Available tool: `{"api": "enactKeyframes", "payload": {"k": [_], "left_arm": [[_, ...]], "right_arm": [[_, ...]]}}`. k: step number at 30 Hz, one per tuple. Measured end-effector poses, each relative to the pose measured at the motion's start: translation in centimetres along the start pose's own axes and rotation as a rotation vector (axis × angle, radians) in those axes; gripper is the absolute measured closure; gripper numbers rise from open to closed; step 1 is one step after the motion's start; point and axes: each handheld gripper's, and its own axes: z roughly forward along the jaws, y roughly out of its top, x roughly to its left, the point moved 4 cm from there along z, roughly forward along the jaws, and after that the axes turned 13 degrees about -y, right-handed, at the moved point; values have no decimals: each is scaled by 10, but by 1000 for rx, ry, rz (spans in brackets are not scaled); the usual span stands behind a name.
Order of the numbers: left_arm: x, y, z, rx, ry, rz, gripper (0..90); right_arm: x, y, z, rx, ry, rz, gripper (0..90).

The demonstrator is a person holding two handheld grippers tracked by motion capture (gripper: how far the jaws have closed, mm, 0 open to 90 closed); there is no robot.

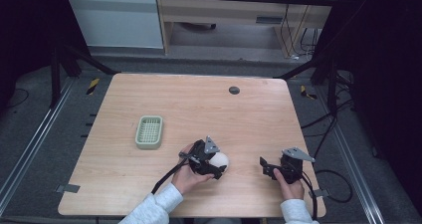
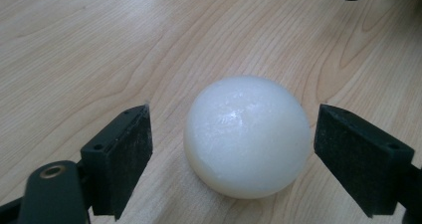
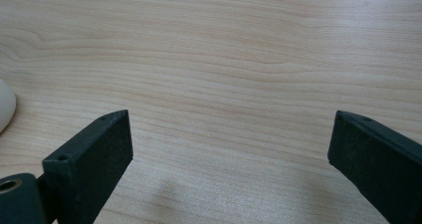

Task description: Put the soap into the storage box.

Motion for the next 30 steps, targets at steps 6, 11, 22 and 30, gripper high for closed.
{"api": "enactKeyframes", "payload": {"k": [6,11,22,30], "left_arm": [[0,0,5,13,-3,-1,153],[-1,0,9,24,-7,-1,152],[0,-2,18,44,-12,-11,153],[0,-1,22,56,-12,-11,160]], "right_arm": [[0,0,0,5,3,5,42],[0,0,0,6,4,6,41],[1,0,0,7,5,6,41],[1,0,0,7,6,6,42]]}}
